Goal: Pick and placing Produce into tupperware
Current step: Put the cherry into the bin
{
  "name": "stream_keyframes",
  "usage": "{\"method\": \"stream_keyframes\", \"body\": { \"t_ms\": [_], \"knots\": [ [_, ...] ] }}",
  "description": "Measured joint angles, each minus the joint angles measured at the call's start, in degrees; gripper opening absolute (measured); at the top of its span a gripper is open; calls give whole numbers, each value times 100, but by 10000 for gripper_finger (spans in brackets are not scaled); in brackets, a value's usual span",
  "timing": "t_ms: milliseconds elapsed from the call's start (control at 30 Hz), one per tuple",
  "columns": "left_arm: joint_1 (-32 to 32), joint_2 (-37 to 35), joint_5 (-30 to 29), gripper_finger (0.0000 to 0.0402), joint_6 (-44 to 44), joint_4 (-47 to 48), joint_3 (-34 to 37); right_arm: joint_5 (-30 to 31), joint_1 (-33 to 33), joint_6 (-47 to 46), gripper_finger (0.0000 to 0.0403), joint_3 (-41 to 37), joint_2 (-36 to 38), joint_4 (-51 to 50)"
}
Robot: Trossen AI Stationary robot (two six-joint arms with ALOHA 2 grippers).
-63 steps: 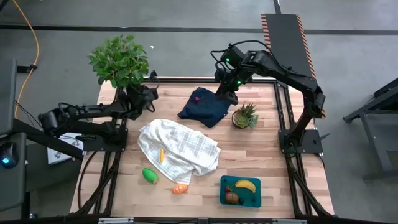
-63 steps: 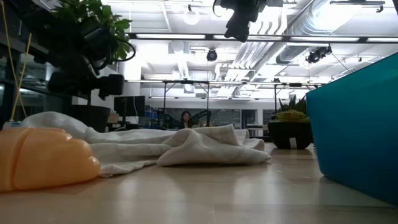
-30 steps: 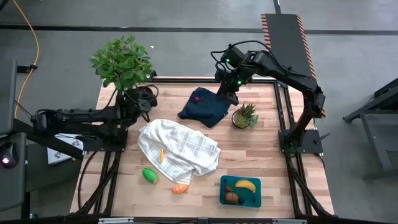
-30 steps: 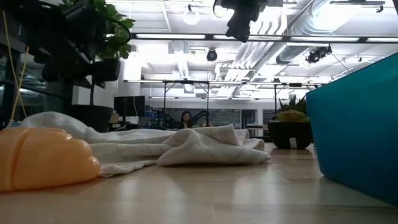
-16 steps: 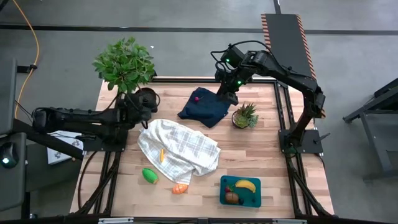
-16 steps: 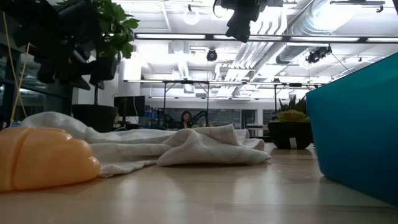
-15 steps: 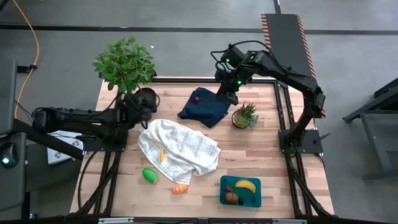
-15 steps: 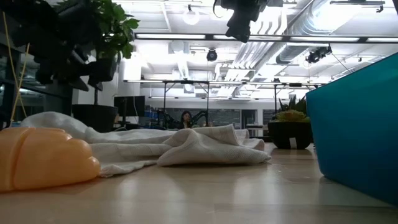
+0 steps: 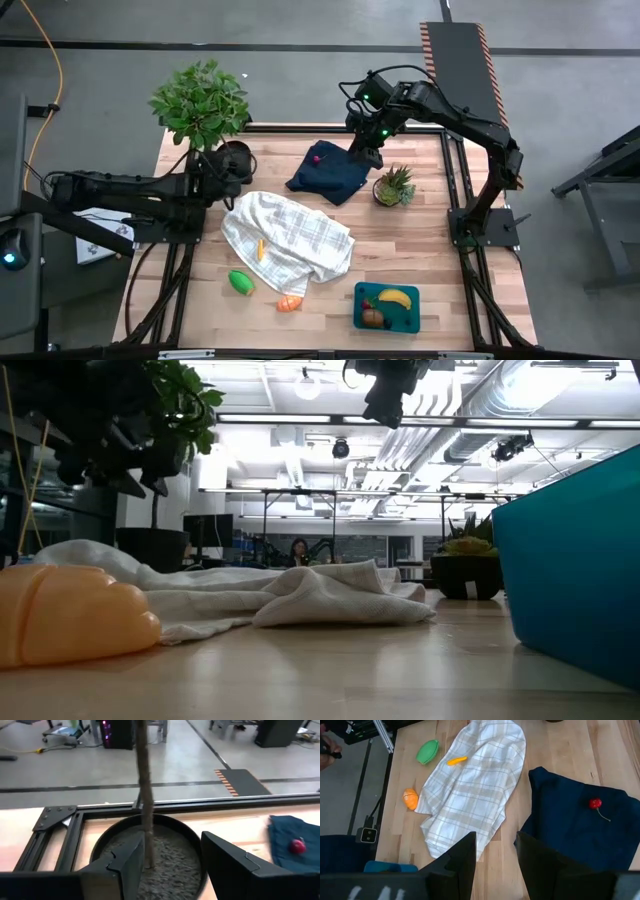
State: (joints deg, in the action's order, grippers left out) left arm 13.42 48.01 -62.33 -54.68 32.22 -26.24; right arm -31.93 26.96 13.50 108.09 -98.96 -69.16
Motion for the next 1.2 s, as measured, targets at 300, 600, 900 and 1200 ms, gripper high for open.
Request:
{"method": "stream_keyframes", "body": {
  "t_ms": [300,600,900,1200],
  "knots": [
    [-1006,0,252,184,-586,80,-205,3,0,46,129,0,0,-2],
    [-2055,30,838,184,-928,-799,-391,15,2,244,129,0,0,-16],
    [-2729,735,1433,184,-1044,-2893,-471,-1,80,724,129,0,0,-442],
    [-2770,2211,1535,184,-741,-2140,-2211,-26,313,865,129,-4,235,-455]
  ]
}}
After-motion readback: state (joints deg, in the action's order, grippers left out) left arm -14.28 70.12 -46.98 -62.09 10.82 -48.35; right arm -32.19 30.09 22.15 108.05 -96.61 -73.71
